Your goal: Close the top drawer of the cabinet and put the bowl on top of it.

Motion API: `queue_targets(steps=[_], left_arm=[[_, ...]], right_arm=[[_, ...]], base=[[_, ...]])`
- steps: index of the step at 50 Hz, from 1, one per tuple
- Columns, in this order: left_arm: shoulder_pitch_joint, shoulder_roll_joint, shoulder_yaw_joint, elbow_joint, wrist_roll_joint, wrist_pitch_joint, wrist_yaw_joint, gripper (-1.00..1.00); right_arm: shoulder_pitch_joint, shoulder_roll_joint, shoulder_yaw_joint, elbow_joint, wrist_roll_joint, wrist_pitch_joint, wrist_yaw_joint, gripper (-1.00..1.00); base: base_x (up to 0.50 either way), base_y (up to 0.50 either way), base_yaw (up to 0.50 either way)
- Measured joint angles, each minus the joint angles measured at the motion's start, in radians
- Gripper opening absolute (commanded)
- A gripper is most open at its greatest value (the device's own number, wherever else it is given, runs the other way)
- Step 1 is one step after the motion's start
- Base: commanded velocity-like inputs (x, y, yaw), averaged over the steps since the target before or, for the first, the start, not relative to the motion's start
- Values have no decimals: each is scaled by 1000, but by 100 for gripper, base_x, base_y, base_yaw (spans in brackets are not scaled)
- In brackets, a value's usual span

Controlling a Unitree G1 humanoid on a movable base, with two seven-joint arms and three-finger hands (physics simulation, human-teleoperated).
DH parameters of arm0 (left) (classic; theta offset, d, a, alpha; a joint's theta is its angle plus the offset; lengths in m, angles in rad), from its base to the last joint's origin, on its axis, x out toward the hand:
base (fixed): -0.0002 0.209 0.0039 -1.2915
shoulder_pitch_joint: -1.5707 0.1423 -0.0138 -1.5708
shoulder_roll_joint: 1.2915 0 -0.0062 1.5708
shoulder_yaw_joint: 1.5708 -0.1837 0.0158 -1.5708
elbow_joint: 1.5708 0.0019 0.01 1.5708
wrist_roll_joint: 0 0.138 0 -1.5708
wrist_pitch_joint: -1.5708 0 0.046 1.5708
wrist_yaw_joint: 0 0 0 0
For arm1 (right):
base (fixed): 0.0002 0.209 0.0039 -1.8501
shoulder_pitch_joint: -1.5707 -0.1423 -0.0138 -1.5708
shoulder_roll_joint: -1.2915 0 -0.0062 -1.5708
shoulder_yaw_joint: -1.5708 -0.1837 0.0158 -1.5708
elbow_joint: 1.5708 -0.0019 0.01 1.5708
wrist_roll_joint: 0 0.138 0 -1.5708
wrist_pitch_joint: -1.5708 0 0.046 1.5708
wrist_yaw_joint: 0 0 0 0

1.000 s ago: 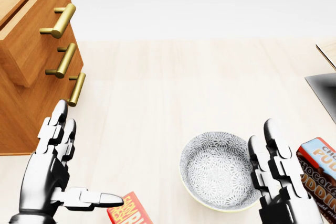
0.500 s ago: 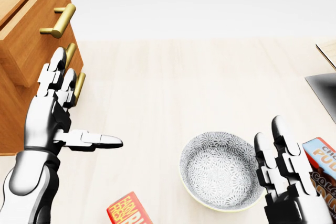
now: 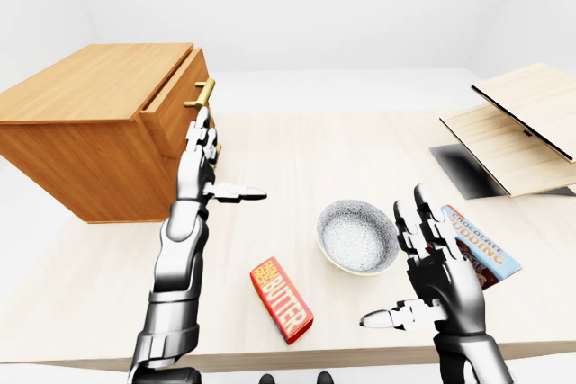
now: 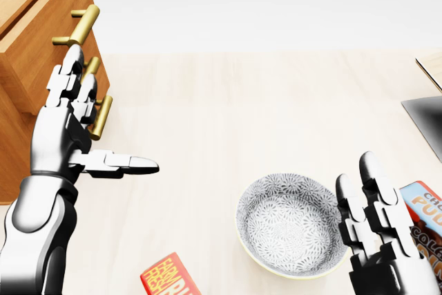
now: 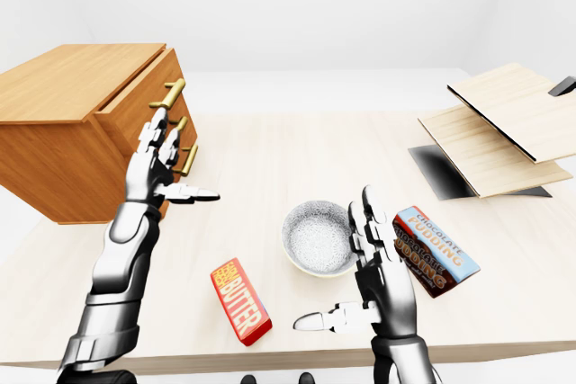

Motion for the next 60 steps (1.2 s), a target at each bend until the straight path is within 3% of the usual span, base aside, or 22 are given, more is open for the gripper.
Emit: queue_targets(steps=[60], left_arm=[[-100,95,70,130,-93,0,21,100]], right_arm=[[0,-12,24,19,-10,-17,-11,100]], base=[[0,0,0]])
